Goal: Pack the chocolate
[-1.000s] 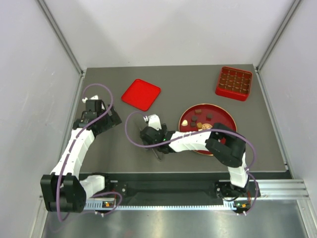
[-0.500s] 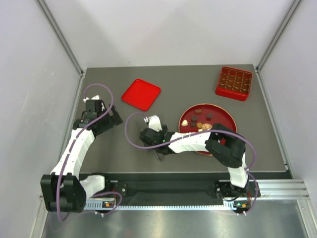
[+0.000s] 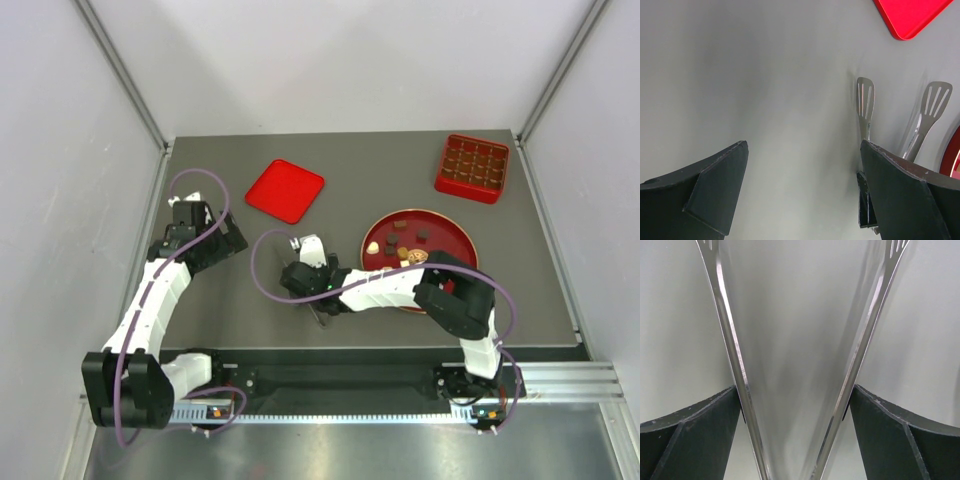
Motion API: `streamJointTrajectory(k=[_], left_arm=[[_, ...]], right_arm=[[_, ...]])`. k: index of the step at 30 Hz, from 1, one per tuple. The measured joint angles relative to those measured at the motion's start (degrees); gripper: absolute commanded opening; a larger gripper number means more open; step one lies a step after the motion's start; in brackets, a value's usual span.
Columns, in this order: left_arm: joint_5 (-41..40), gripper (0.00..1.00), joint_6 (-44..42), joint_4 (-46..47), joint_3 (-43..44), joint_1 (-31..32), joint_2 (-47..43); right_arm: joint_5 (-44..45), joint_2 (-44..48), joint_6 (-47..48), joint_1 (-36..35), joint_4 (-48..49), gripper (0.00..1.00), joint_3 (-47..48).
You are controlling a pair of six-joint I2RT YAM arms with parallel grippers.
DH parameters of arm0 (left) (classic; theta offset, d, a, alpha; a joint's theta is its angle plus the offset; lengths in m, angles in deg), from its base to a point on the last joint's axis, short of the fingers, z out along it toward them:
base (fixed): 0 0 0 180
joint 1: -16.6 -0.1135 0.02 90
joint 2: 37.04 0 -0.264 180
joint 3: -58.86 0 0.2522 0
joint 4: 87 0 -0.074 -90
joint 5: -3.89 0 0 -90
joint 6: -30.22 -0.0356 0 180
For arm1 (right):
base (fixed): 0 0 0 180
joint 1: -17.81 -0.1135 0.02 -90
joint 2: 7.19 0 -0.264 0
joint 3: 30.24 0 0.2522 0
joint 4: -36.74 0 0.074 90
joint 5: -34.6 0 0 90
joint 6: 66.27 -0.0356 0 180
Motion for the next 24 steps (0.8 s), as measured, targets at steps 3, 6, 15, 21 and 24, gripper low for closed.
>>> streamJointTrajectory(k=[3,6,15,21,24], left_arm=[[0.0,0.99,0.0,0.0,0.0,0.0,0.0],[0.0,0.99,0.0,0.0,0.0,0.0,0.0],[0.9,0.99,-0.8,0.0,0.0,0.0,0.0],[6.6,0.99,-1.9,1.2,-0.2,0.0,0.0],[9.9,0.99,-2.4,1.4,-0.5,0.0,0.0]], right_arm=[[0.2,0.0,-0.4,0.0,0.0,0.83,0.0],[0.2,-0.1,-0.4,0.0,0.1,0.75,0.0],[-5.5,7.0,4.3,1.4,-7.3,0.68,-1.2],[-10.9,17.9,9.0,5.3,-14.0,0.66,1.1],[-13.2,20.2,10.8,7.4,-16.3,0.65,3.6]])
